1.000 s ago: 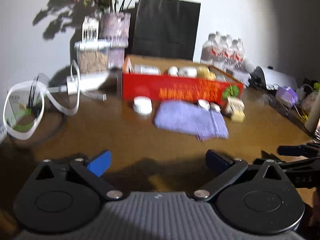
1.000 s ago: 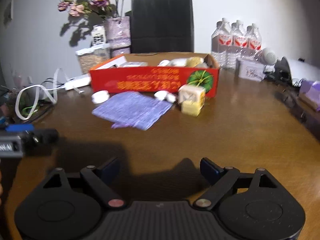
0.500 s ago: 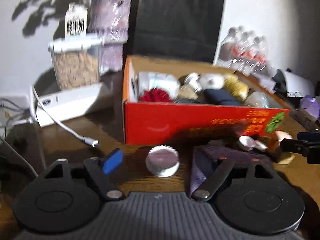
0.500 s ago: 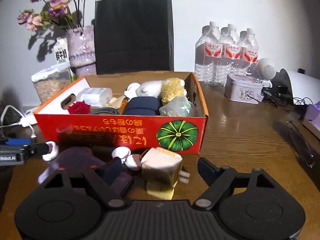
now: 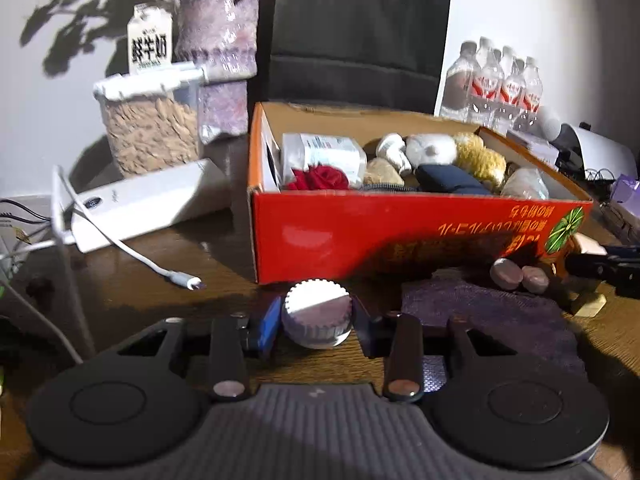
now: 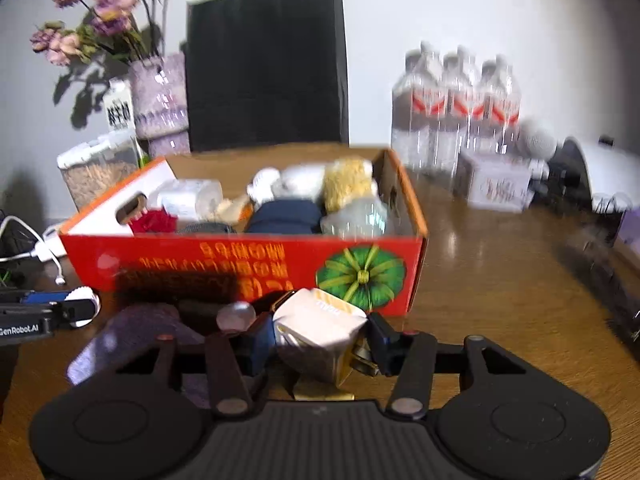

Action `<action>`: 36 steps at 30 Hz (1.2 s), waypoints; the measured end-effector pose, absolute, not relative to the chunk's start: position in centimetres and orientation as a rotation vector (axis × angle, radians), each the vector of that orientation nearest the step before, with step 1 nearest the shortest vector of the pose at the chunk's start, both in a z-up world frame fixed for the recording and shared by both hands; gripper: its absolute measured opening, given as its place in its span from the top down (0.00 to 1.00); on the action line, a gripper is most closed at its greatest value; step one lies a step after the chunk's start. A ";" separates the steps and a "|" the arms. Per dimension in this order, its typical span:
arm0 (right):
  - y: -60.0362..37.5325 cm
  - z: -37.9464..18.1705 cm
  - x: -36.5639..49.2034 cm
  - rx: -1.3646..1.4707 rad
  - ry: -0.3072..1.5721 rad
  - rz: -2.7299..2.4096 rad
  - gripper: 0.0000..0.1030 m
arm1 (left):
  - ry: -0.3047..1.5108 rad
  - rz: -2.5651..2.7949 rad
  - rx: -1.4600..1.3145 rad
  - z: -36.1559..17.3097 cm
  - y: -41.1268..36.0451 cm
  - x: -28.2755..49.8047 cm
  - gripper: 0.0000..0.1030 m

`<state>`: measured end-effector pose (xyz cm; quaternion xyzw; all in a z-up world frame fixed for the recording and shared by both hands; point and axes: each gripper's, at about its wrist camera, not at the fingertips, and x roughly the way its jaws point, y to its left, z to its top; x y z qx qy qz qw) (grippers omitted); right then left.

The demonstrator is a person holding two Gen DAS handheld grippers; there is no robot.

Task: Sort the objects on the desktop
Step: 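Grasp the white ridged cap with the left tool while the right tool grasps the cream cube box, then lift the cap and cream cube box into the cardboard box and open both tools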

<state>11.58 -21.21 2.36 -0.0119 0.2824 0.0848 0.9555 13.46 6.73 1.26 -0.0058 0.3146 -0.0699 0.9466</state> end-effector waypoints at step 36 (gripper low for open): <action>-19.8 1.6 -10.2 -0.085 0.649 0.414 0.52 | 0.608 -0.250 -0.038 2.6 1.6 -9.1 0.61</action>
